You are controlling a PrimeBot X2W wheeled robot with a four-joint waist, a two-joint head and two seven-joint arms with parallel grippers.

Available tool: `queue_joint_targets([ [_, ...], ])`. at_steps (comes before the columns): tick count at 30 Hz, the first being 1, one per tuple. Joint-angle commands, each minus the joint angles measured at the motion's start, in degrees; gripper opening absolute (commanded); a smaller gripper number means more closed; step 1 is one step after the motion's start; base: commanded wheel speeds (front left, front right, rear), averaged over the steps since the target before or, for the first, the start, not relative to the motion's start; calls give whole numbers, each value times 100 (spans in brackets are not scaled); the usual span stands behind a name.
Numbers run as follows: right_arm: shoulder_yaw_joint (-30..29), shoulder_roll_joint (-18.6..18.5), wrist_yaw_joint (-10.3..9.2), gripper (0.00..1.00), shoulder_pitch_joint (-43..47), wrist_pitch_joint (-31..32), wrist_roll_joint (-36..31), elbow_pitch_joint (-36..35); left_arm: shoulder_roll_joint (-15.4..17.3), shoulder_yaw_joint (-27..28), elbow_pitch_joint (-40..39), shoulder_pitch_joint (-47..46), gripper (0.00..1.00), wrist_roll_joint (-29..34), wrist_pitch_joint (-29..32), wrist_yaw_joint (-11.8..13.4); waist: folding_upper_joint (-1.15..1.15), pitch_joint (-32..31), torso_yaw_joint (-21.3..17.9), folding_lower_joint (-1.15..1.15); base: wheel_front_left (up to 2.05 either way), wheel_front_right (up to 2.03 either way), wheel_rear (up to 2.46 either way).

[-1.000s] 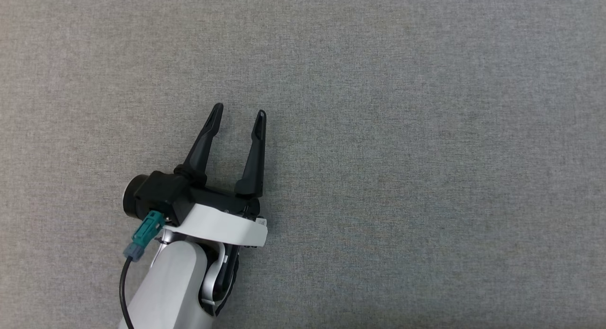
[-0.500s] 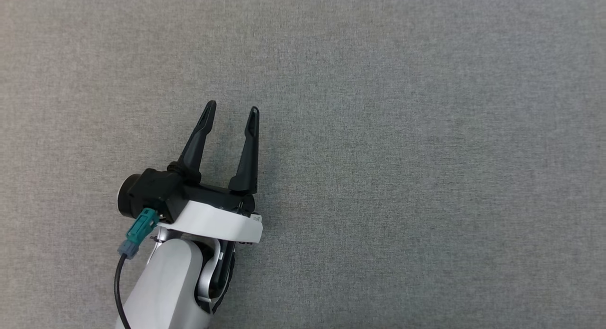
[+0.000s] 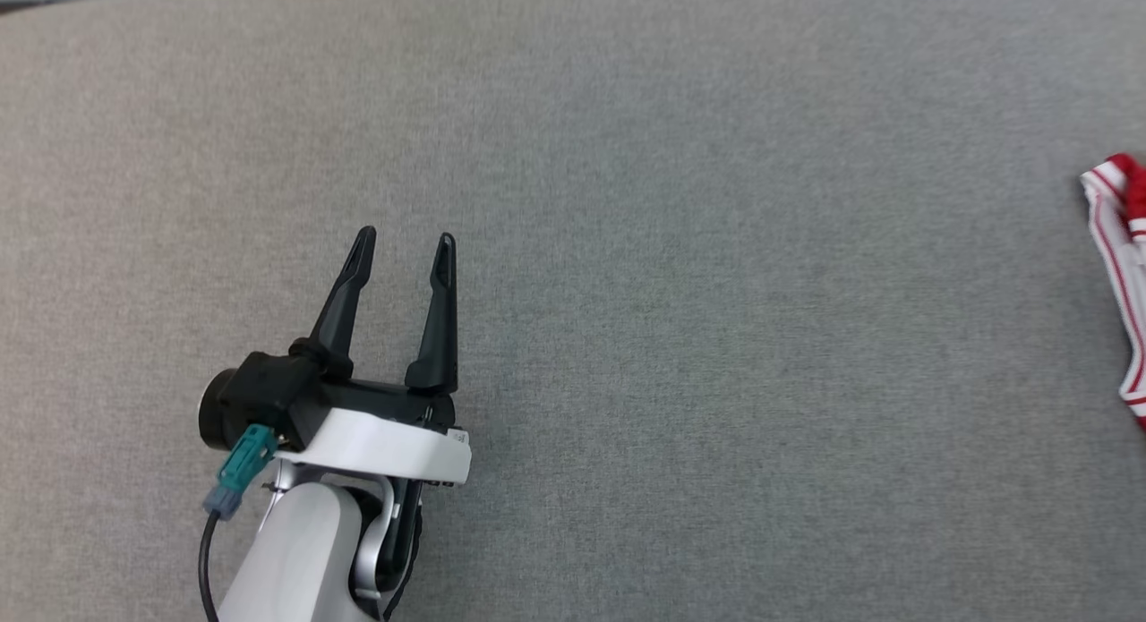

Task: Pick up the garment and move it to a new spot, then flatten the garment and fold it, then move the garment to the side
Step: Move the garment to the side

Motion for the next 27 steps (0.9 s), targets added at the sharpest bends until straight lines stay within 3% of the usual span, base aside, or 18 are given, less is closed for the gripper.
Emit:
queue_joint_targets([
  [1, 23, 306, -1, 100, -101, -256, 104, -128, 21, 83, -39, 123, 100, 96, -20, -4, 0, -272, -108, 0, 0, 0, 0],
  [6, 76, 1292, -1, 100, -154, -1019, 426, -408, 17, 339, -95, 335, 100, 216, -20, -50, 0, -645, -261, 0, 0, 0, 0],
  [7, 76, 1292, -1, 100, -154, -1019, 426, -408, 17, 339, -95, 335, 100, 216, -20, -50, 0, -645, -261, 0, 0, 0, 0],
  [13, 149, 2243, -1, 100, 101, -1939, 527, -672, 18, 600, -185, 637, 100, 289, -20, -80, 0, -1033, -390, 0, 0, 0, 0],
  [27, 177, 3825, 0, 100, 1424, -3521, 212, -840, 18, 802, -271, 1293, 100, 77, -20, 57, 0, -1553, -360, 0, 0, 0, 0],
])
